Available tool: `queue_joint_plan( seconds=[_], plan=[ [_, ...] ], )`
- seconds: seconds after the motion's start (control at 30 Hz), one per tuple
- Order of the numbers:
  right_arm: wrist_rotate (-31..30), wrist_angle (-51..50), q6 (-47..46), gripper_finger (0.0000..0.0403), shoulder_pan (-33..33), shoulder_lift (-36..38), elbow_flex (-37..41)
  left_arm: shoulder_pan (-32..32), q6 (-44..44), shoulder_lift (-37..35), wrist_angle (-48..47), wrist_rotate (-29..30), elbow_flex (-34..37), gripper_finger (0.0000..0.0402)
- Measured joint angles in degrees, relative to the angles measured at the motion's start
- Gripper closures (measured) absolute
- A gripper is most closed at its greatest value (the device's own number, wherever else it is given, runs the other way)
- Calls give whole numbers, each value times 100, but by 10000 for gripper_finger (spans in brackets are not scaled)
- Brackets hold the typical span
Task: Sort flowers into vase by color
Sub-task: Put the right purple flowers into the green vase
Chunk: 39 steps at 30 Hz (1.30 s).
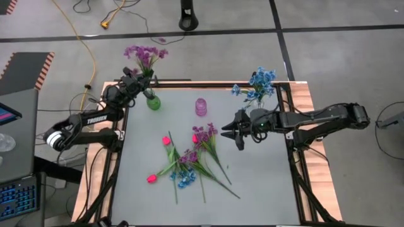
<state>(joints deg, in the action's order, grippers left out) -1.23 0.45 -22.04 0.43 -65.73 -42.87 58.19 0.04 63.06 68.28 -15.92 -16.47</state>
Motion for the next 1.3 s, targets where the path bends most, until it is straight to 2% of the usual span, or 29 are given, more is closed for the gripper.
queue_joint_plan(
  seconds=[0.27,0.53,0.7,0.97,1.13,1.3],
  plan=[
    [-2,0,0,234,0,0,0,0,350,-565,-1692,472,0,393],
    [-2,0,0,234,-7,0,0,-2,497,-611,-2005,472,0,382],
    [-2,0,0,234,-7,0,0,-2,146,-611,-2111,696,0,343],
    [-4,0,0,234,-7,0,0,-2,175,-754,-2851,769,-2,245],
    [-4,0,0,234,-7,2,0,-2,439,-1300,-3665,780,-2,200],
    [-4,3,-2,234,-7,2,0,-2,673,-2126,-4486,780,-2,186]
  ],
)
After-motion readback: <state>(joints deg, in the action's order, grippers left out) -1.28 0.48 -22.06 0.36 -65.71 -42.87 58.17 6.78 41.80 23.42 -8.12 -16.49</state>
